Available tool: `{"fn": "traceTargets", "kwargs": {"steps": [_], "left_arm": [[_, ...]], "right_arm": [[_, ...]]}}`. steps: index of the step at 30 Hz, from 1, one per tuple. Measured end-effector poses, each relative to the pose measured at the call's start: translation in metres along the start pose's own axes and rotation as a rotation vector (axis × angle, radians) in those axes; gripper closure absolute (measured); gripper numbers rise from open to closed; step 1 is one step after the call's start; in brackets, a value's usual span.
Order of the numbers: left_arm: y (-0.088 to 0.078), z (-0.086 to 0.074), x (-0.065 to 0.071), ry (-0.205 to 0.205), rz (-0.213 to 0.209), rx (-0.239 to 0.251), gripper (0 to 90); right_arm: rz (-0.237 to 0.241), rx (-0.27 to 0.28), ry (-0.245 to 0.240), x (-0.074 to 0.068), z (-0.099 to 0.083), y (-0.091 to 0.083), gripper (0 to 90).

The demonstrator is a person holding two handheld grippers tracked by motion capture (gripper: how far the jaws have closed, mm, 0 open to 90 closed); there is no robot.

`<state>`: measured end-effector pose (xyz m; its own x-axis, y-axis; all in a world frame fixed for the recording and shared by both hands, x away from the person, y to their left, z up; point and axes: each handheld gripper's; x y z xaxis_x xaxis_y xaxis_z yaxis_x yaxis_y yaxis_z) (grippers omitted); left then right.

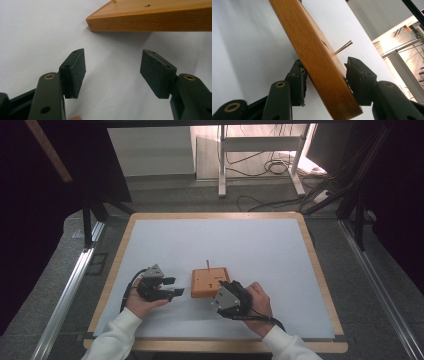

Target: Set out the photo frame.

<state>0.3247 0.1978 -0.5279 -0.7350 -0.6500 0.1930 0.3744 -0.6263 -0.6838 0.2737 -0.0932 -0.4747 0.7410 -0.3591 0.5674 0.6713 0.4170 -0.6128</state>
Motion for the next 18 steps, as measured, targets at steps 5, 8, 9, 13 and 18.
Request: {"fn": "traceTargets", "kwargs": {"steps": [5,8,9,13,18], "left_arm": [[0.0,0.0,0.0,-0.002,-0.004,-0.001,36.8],[0.0,0.0,0.0,-0.003,-0.005,-0.002,36.6],[0.0,0.0,0.0,-0.002,-0.005,-0.002,36.6],[0.0,0.0,0.0,-0.002,-0.006,-0.002,36.6],[0.0,0.0,0.0,-0.005,-0.005,-0.003,36.6]], "right_arm": [[0.024,-0.018,-0.011,0.009,0.004,-0.001,53.4],[0.036,-0.023,-0.019,0.014,0.005,0.0,53.9],[0.04,-0.025,-0.022,0.015,0.006,0.0,54.1],[0.053,-0.025,-0.04,0.018,0.008,0.001,55.3],[0.061,-0.03,-0.061,0.021,0.01,0.001,56.8]]}}
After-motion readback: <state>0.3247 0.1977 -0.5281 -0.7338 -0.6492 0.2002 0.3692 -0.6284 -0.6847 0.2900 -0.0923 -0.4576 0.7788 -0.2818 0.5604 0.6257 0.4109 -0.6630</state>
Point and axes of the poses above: each handheld gripper's, and its own axes: y roughly forward along the jaws, z roughly out of its top, x roughly to its right, and after that the axes turned 6 degrees about -x, right-handed
